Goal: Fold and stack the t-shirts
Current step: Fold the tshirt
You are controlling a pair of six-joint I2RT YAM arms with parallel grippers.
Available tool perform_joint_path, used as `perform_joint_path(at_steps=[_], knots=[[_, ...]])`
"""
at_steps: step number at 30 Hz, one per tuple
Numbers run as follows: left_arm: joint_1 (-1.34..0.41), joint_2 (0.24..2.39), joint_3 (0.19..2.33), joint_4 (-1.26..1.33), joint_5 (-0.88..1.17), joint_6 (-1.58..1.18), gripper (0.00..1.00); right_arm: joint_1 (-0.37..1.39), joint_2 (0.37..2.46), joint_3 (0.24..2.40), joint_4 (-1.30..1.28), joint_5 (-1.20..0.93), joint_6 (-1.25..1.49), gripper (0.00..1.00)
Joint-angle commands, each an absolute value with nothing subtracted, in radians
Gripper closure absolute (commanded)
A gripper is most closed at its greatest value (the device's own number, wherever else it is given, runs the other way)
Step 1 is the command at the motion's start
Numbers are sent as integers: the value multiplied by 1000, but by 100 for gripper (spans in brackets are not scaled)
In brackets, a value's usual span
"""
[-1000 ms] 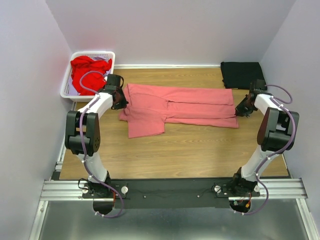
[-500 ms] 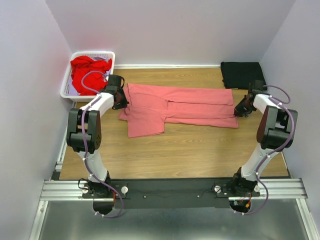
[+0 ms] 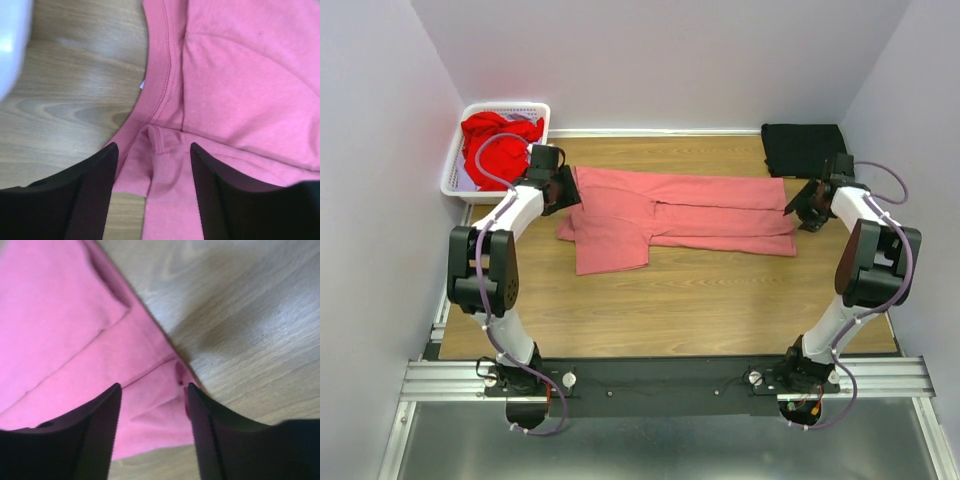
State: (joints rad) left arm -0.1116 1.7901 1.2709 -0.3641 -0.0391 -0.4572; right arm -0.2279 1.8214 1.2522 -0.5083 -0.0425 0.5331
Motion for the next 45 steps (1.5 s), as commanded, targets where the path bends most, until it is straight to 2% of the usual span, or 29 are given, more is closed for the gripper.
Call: perform_joint_path(at_steps=[1,3,5,7,14,26,30,31,32,33,34,40,45], knots=[[-126,1657,1252,-348,-109,-430,30,-216,1709,1255,-489,-98,497,32],[-152,1620,1230,-356,-133,-419,29,-212,1652,1235,-491,-107,491,19],[-179,1560,1180,-364,-147,-414,29,-198,1614,1201,-491,-117,485,12],[-228,1508,1106,-370,-167,-422,29,-180,1559,1162,-491,-118,477,8],[-395,1434,879,-373,-143,-488,29,-132,1407,1019,-497,-153,476,8],[-503,1598,862,-354,-251,-506,36,-123,1318,877,-497,-204,488,8],[-520,1644,871,-362,-276,-518,51,-123,1301,856,-495,-210,489,8],[-523,1657,876,-365,-282,-523,63,-121,1298,853,-497,-216,489,8],[-525,1658,879,-373,-288,-526,80,-123,1295,847,-497,-218,491,8],[-525,1660,882,-373,-293,-523,92,-121,1295,845,-497,-221,491,8],[-526,1654,891,-374,-295,-522,100,-121,1292,842,-497,-222,492,8],[-525,1628,988,-388,-377,-485,100,-123,1290,856,-497,-232,488,8],[-519,1713,1201,-391,-449,-420,100,-123,1296,862,-499,-235,469,8]])
